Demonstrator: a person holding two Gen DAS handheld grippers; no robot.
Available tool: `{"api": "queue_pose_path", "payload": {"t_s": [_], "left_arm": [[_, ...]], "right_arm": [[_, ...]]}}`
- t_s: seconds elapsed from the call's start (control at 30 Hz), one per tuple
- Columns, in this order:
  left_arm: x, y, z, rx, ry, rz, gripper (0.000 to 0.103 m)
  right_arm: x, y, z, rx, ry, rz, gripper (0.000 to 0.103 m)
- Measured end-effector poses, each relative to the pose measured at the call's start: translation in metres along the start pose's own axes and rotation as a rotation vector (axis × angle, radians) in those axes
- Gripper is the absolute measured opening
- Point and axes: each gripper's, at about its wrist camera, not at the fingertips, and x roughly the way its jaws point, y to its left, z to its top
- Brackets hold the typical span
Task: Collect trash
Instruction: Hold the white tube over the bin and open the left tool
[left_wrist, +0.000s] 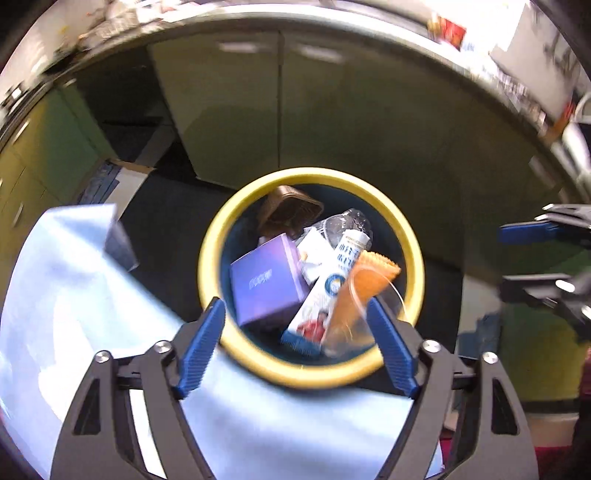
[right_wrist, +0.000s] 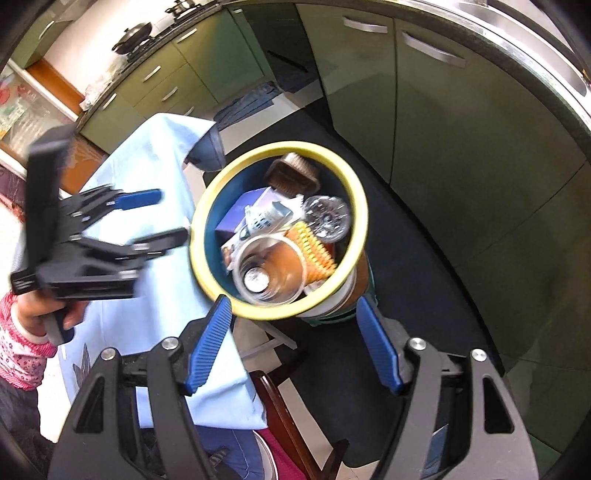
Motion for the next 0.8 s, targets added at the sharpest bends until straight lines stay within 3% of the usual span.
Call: {"api": "queue_pose_path", "payload": {"t_s": [0.17, 0.3, 0.37, 0.5, 0.53, 0.7, 0.8], "left_arm": [[-0.082, 0.044, -0.088, -0.127, -0.206, 0.071, 0.099], [-0.134, 0.069, -0.173, -0.231, -0.29, 0.21, 0.098], [-0.155, 0.075, -0.212, -0.27, -0.316, 0.305, 0.099], [-0.202, 0.082, -0.302, -0.399, -0.401, 0.576, 0.099], [-0.213, 0.083, -0.32, -0.439, -0.411, 0.609, 0.099], [-0.267, 0.088, -0.407, -0.692, -0.485, 0.646, 0.099], [-0.298, 0.082, -0.442, -0.783, -0.559, 0.679, 0.099]], "right_arm": [[-0.003, 0.042, -0.02, -0.083, -0.043, 0.011, 0.076], [-0.006, 0.085, -0.04, -0.175, -0.111, -0.012, 0.082], [-0.008, 0.107, -0.052, -0.22, -0.153, -0.02, 0.086], [-0.017, 0.142, -0.076, -0.282, -0.259, -0.027, 0.093], [-0.019, 0.15, -0.081, -0.289, -0.283, -0.027, 0.093], [-0.034, 0.183, -0.111, -0.319, -0.399, -0.056, 0.093], [-0.051, 0.2, -0.131, -0.342, -0.476, -0.075, 0.097]]}}
